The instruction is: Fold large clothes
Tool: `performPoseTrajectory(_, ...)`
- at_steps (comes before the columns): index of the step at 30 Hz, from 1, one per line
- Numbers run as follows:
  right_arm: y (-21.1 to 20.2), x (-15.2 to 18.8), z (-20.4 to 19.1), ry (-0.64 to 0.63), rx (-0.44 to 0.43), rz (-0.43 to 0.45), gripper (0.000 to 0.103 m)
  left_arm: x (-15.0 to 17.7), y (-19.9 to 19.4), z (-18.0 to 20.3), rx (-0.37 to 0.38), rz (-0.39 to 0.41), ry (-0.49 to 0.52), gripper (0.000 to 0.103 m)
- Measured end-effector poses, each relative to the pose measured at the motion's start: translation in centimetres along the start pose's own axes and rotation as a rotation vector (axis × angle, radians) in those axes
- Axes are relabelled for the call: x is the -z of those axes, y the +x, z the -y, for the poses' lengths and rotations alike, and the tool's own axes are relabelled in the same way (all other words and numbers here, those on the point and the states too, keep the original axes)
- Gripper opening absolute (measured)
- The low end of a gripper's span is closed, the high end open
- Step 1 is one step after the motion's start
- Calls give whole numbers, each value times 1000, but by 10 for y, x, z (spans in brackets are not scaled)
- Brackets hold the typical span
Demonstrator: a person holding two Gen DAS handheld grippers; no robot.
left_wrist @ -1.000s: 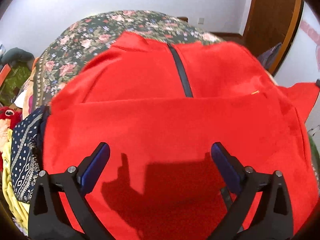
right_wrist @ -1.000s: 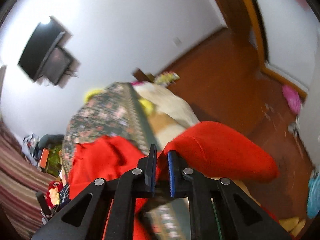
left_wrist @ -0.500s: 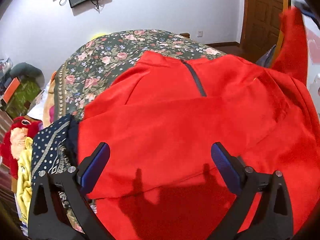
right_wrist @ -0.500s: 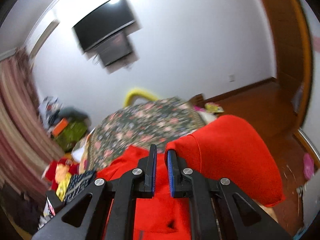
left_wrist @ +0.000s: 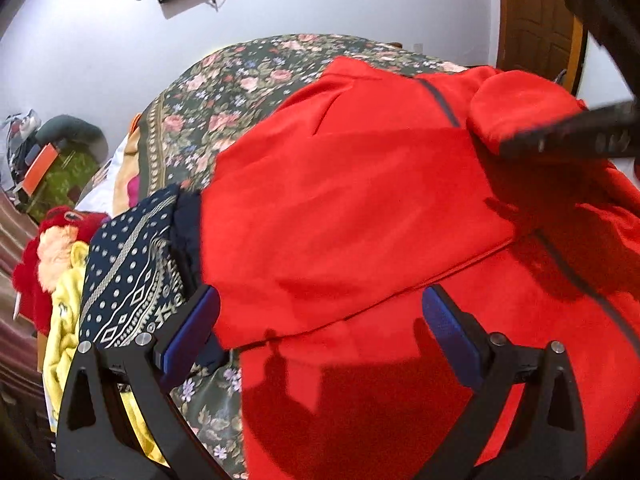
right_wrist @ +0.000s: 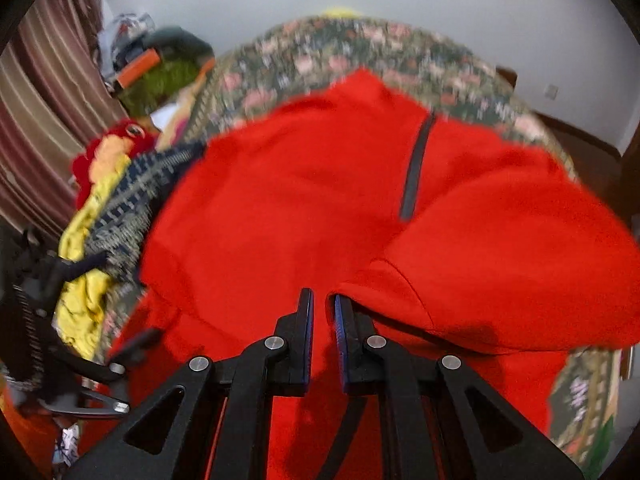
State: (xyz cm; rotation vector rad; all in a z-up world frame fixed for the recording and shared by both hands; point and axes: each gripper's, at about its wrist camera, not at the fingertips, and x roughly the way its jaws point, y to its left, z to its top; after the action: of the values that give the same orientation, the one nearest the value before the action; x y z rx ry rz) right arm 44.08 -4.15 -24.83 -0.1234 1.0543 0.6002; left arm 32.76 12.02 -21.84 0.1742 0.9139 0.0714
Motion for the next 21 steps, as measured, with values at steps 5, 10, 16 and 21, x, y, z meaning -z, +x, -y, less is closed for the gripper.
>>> performPoseTrajectory(5, 34, 14, 8, 42, 18, -138, 8, 9, 2, -6, -8, -12, -8, 102)
performPoseTrajectory(10, 37, 30, 20, 100, -67, -247, 8, 11, 1, -5, 1, -20, -22, 102)
performPoseTrajectory(16, 15, 49, 30, 89, -87, -328, 8, 6, -11, 6, 5, -13, 0, 102)
performPoseTrajectory(21, -38, 63, 44, 20, -33, -234, 8, -14, -31, 23, 14, 28, 29, 102)
